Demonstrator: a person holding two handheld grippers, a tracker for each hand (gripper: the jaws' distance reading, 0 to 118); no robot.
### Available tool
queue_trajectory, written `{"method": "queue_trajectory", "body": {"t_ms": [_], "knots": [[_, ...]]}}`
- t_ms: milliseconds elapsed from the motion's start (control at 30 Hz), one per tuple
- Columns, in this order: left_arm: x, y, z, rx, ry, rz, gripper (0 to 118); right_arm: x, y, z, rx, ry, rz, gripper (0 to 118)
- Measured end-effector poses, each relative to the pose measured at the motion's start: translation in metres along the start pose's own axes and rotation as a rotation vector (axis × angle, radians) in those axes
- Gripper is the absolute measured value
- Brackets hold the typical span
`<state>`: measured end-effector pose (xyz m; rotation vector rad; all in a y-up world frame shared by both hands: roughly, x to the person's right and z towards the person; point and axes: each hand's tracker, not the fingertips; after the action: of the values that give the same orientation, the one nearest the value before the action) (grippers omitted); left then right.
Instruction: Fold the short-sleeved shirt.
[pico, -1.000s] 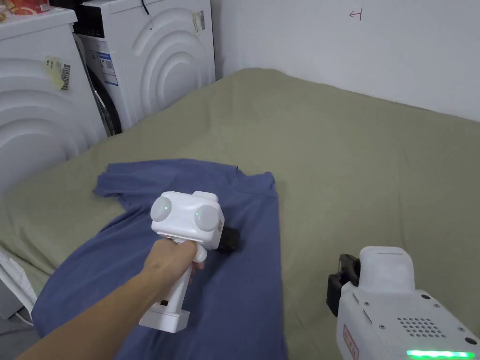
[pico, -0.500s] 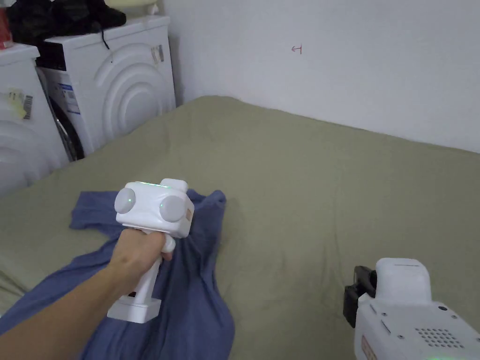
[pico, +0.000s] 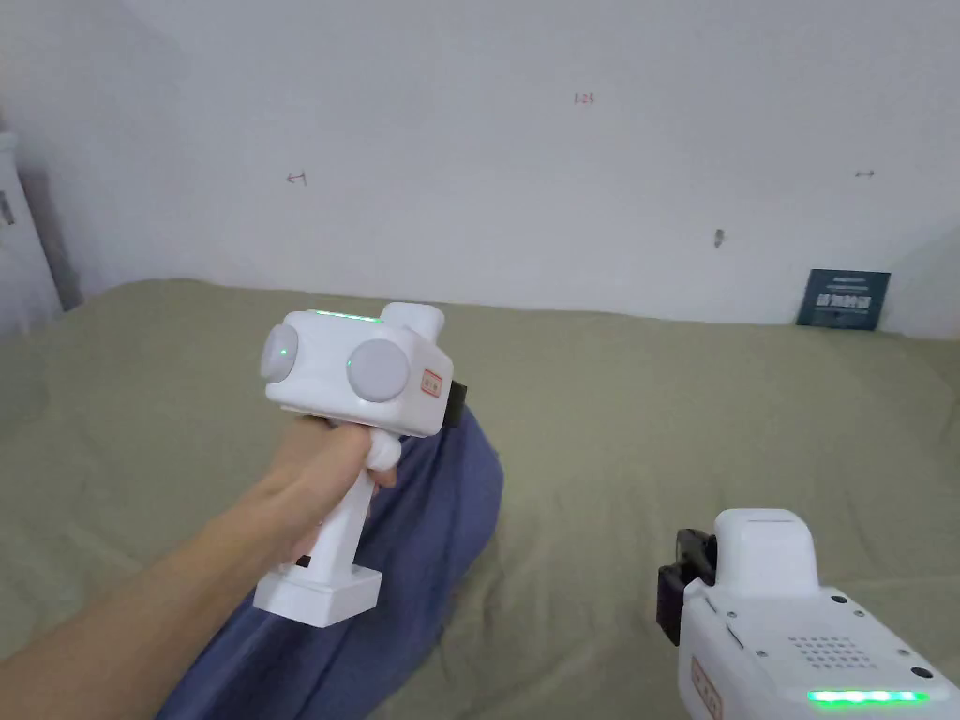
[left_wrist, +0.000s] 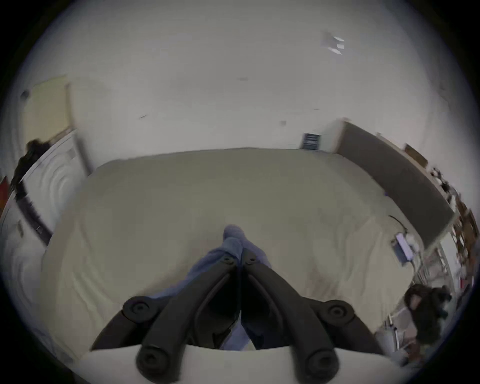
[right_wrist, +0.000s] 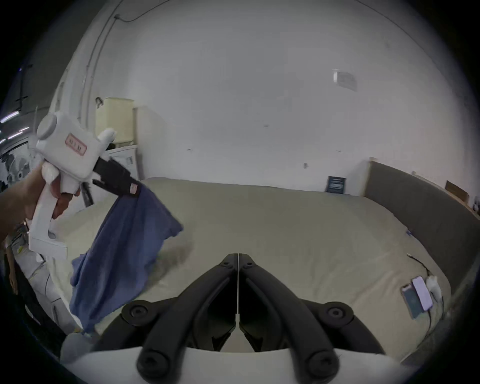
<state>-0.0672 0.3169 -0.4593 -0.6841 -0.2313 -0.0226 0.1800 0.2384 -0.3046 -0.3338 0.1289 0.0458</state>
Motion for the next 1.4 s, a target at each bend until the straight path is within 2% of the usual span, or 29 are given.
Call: {"method": "queue_trajectory", "body": {"t_ms": [200, 333, 567, 733, 767, 800, 833, 867, 900, 933, 967, 1033, 1200, 1233, 1267, 1300, 1333, 1367, 1400], "knots": [[0.114, 0.015, -0.061, -0.024, -0.201, -0.086, 0, 0.065, -0.012, 0.012, -0.027, -0.148, -0.044, 1], [0.151, -0.001, -0.128, -0.113, -0.280, -0.101, 0, 0.094, -0.023, 0.004, -0.058, -0.205, -0.066, 1], [0.156, -0.072, -0.248, -0.314, -0.145, -0.124, 0, 0.121, -0.047, -0.033, -0.134, -0.236, -0.081, 1], [0.139, -0.090, -0.268, -0.336, -0.147, -0.094, 0, 0.127, -0.056, -0.058, -0.165, -0.234, -0.086, 1], [0.138, -0.090, -0.264, -0.324, -0.167, -0.084, 4, 0.127, -0.057, -0.060, -0.170, -0.231, -0.092, 1], [0.138, -0.090, -0.258, -0.308, -0.183, -0.078, 18, 0.126, -0.057, -0.061, -0.173, -0.229, -0.095, 1], [0.134, -0.088, -0.254, -0.292, -0.191, -0.072, 54, 0.126, -0.057, -0.061, -0.175, -0.230, -0.097, 1], [0.130, -0.086, -0.245, -0.246, -0.200, -0.073, 97, 0.125, -0.056, -0.060, -0.175, -0.229, -0.099, 1], [0.125, -0.085, -0.237, -0.224, -0.207, -0.068, 110, 0.123, -0.056, -0.059, -0.174, -0.227, -0.098, 1], [0.123, -0.088, -0.223, -0.235, -0.210, -0.073, 110, 0.121, -0.054, -0.057, -0.171, -0.227, -0.097, 1], [0.118, -0.086, -0.201, -0.165, -0.228, -0.063, 118, 0.119, -0.053, -0.054, -0.167, -0.227, -0.099, 1], [0.101, -0.083, -0.166, -0.129, -0.196, -0.030, 108, 0.114, -0.051, -0.049, -0.160, -0.217, -0.103, 1], [0.050, -0.108, -0.066, 0.039, -0.094, 0.068, 107, 0.096, -0.046, -0.029, -0.139, -0.194, -0.078, 1], [0.039, -0.114, -0.045, 0.062, -0.076, 0.079, 103, 0.091, -0.045, -0.025, -0.132, -0.190, -0.074, 1], [0.028, -0.123, -0.025, 0.091, -0.052, 0.083, 89, 0.087, -0.044, -0.020, -0.125, -0.180, -0.072, 1], [0.019, -0.131, -0.007, 0.117, -0.031, 0.085, 67, 0.083, -0.043, -0.017, -0.118, -0.170, -0.068, 1], [0.010, -0.138, 0.011, 0.146, 0.015, 0.085, 29, 0.077, -0.042, -0.013, -0.110, -0.165, -0.063, 1], [0.003, -0.147, 0.030, 0.210, 0.064, 0.104, 0, 0.072, -0.041, -0.010, -0.100, -0.158, -0.062, 1], [-0.005, -0.157, 0.049, 0.275, 0.110, 0.133, 0, 0.068, -0.040, -0.007, -0.091, -0.146, -0.064, 1]]}}
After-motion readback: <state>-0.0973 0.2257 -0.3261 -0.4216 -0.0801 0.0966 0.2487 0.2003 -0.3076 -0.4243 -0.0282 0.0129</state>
